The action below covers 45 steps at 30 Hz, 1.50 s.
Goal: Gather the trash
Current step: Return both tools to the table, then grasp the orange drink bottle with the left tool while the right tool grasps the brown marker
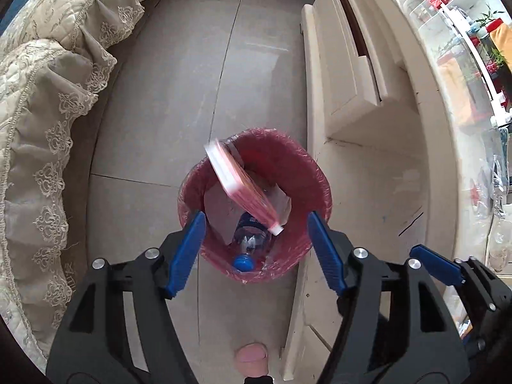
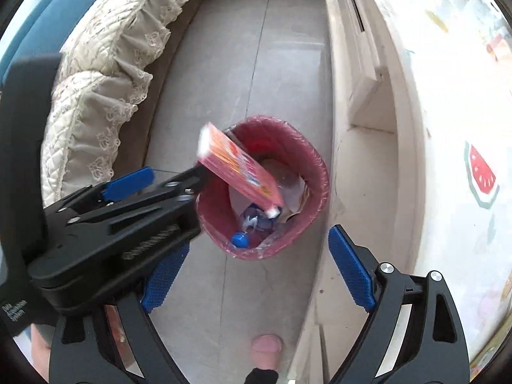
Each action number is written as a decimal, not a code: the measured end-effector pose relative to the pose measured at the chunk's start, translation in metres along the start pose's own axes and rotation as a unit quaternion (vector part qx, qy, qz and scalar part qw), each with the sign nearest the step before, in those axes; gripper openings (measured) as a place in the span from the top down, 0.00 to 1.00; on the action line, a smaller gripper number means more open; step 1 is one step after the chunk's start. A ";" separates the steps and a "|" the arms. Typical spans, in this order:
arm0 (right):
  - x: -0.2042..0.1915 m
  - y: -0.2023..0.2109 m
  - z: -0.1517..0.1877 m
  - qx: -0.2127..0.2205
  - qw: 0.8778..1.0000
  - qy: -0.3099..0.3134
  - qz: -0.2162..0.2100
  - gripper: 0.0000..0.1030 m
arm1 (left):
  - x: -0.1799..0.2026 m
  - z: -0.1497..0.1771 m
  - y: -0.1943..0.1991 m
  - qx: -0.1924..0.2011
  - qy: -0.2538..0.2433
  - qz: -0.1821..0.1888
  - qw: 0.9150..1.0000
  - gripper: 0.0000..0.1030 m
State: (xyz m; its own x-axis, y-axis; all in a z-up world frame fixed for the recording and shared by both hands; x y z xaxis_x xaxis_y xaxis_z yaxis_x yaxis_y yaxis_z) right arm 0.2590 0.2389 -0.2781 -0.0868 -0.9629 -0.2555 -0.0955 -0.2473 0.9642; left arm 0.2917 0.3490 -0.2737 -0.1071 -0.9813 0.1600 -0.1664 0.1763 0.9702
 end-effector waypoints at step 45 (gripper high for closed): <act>0.490 0.236 0.307 0.077 0.954 -0.286 0.052 0.12 | 0.413 0.220 0.100 -0.013 -0.230 0.086 0.969 0.07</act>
State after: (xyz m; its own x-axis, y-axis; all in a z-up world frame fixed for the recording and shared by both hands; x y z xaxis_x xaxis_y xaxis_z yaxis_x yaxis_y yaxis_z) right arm -0.1108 -0.2583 -0.1980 -0.6267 -0.7535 -0.1988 -0.1979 -0.0928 0.9758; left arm 0.0153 -0.0215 -0.1509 -0.5583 -0.7981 0.2268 -0.0827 0.3255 0.9419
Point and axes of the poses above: each gripper's, at about its wrist camera, not at the fingertips, and y roughly against the way its jaws point, x to its right, z to its underside, the point moved 8 cm from there along -y, roughly the way its jaws point, and after that the axes turned 6 degrees about -y, right-handed, at the moved point
